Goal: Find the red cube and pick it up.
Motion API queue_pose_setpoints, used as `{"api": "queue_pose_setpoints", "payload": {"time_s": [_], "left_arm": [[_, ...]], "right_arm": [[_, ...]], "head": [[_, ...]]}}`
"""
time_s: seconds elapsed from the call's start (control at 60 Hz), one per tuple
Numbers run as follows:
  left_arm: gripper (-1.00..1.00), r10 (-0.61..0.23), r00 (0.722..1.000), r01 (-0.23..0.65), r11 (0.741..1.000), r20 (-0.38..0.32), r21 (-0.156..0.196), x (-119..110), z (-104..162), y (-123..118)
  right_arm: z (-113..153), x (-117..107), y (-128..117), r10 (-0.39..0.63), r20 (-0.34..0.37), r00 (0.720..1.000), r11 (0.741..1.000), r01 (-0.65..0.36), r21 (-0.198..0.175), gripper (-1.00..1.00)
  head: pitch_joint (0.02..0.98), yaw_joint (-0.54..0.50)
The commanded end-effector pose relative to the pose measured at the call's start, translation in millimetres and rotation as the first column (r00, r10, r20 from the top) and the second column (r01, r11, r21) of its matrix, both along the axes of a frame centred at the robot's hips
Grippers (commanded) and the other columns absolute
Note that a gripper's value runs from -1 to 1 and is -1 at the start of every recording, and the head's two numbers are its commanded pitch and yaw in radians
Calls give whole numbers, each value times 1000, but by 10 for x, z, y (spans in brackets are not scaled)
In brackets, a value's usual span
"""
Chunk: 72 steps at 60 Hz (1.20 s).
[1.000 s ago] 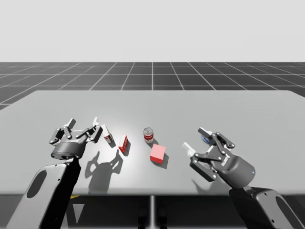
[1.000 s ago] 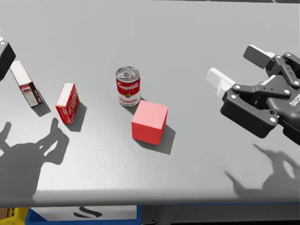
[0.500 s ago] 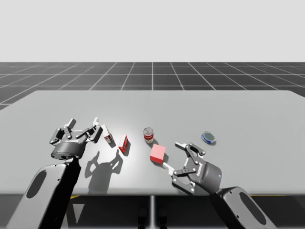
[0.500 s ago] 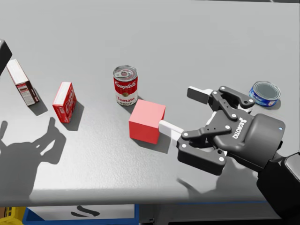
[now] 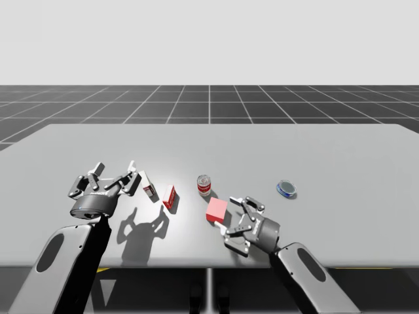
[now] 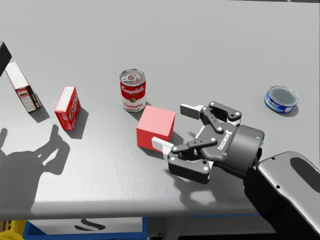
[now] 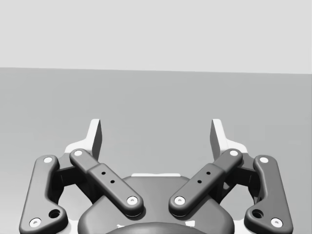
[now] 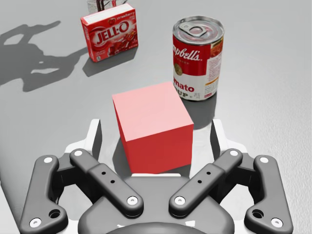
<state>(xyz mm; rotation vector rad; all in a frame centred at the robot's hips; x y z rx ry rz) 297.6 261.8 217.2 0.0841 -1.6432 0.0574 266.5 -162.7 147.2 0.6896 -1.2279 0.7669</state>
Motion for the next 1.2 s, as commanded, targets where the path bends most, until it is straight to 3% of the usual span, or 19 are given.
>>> {"api": "queue_pose_setpoints", "payload": {"time_s": [0.017,0.333,0.617,0.633,0.667,0.7,0.9,1.2], "left_arm": [[-1000,0,1000,0,1000,0,0,-1,2,-1],[-1000,0,1000,0,1000,0,0,-1,2,-1],[-1000,1,1000,-1,1000,3,5,-4,4,-10],[-1000,2,1000,-2,1000,3,7,-4,4,-11],[-1000,2,1000,-2,1000,3,7,-4,3,-12],[-1000,2,1000,-2,1000,3,8,-3,2,-14],[-1000,1,1000,-1,1000,3,10,-5,0,-25],[-1000,1,1000,-1,1000,3,12,-11,-5,-34]], "right_arm": [[-114,103,77,-3,-6,1000,1000,3,-17,-1000],[-169,200,242,17,-17,1000,999,-17,-27,-1000],[-208,211,293,43,-23,999,997,-44,-61,-1000],[-224,209,286,50,-12,999,997,-51,-60,-869],[-238,201,280,22,10,1000,998,-21,-52,375],[-243,207,272,24,-4,1000,998,-24,-54,987],[-250,223,197,17,-34,999,998,-19,-55,1000],[-245,231,147,13,-36,999,998,-15,-57,995]], "head": [[892,-61],[886,-57],[878,-60],[878,-60],[878,-60],[876,-61],[851,-67],[627,-65]]}}
